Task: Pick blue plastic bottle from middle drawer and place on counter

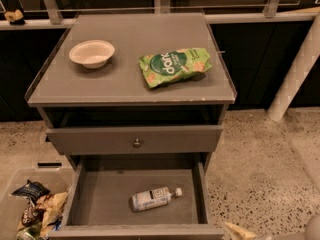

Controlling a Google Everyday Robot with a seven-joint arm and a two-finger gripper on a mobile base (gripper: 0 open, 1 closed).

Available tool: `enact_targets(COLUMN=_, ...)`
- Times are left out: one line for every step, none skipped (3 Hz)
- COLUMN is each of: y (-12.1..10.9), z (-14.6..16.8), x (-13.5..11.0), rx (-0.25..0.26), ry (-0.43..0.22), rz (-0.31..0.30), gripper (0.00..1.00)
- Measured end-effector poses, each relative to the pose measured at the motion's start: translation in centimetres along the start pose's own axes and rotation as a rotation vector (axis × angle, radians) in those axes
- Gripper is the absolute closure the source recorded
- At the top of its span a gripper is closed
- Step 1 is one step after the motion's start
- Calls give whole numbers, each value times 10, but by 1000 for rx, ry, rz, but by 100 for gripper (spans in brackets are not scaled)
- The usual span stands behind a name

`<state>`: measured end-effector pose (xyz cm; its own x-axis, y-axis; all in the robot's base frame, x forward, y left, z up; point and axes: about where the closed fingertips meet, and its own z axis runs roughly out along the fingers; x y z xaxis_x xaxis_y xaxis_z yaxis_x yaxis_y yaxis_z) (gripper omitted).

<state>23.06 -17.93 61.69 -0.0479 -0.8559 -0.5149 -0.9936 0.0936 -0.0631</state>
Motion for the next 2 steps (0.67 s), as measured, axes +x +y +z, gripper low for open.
enact_targets(y=1, z=52, x=9, rx=-84, ry=-29, rz=-31, gripper=0)
enact_targets(y=-12, z=71, x=0, rx=-94, ry=-71, rz=-73, gripper=0)
